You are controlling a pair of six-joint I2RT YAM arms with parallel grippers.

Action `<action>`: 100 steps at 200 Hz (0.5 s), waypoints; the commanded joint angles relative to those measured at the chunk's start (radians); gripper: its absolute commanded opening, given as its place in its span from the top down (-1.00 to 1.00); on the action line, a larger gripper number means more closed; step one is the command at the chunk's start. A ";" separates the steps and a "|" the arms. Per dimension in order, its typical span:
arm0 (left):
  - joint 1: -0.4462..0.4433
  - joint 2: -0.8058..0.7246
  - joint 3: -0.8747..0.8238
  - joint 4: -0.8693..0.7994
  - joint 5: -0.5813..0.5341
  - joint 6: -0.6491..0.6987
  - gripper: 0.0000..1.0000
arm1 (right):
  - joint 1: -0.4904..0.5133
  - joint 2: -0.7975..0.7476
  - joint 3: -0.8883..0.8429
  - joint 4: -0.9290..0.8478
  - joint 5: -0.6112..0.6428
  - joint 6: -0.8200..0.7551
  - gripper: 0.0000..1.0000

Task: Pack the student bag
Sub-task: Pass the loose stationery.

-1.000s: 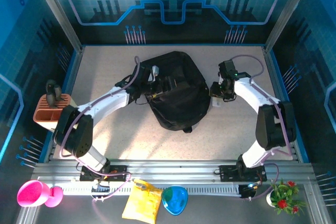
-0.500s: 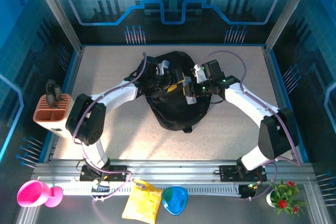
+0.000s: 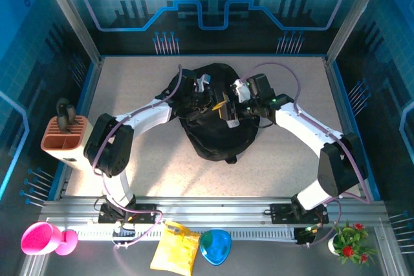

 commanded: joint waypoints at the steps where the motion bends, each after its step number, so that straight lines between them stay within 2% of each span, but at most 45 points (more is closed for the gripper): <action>1: 0.031 -0.045 -0.033 0.133 0.015 -0.073 0.71 | -0.034 -0.066 -0.048 0.107 -0.048 0.100 -0.58; 20: 0.057 -0.070 -0.089 0.259 0.010 -0.136 0.71 | -0.082 -0.121 -0.137 0.276 -0.131 0.275 -0.69; 51: 0.077 -0.105 -0.141 0.356 -0.027 -0.162 0.71 | -0.122 -0.142 -0.237 0.534 -0.214 0.576 -0.71; 100: 0.103 -0.111 -0.211 0.570 -0.070 -0.280 0.73 | -0.111 -0.038 -0.257 0.730 -0.272 0.841 -0.61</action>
